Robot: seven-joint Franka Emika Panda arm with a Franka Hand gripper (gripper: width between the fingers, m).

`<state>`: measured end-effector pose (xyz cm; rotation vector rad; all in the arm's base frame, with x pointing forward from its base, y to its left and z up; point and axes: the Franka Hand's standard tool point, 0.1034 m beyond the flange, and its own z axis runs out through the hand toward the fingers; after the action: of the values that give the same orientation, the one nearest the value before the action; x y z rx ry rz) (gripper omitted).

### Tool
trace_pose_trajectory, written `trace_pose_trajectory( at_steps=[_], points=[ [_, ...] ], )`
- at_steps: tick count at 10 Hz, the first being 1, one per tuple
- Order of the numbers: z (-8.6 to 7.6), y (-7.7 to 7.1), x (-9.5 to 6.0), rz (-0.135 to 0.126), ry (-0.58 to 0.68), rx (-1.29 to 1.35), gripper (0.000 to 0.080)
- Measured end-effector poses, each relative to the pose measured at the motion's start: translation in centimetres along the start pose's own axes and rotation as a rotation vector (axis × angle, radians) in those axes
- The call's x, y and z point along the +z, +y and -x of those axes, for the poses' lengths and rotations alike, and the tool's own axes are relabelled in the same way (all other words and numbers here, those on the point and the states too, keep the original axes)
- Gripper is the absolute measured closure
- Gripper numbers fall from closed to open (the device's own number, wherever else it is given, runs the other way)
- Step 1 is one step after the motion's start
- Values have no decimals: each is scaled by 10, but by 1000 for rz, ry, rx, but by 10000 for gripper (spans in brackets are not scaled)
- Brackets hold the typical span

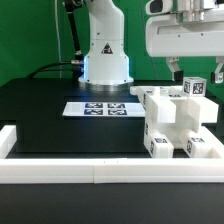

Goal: Assemble chair

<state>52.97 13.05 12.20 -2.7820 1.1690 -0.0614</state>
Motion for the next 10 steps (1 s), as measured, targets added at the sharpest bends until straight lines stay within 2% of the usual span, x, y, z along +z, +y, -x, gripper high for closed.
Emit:
trace_pose_trajectory(
  at_steps=[4, 9, 10],
  points=[
    [-3, 2, 1, 11, 5, -411, 150],
    [-5, 4, 3, 32, 9, -770, 150],
    [-5, 4, 3, 32, 9, -776, 176]
  ],
)
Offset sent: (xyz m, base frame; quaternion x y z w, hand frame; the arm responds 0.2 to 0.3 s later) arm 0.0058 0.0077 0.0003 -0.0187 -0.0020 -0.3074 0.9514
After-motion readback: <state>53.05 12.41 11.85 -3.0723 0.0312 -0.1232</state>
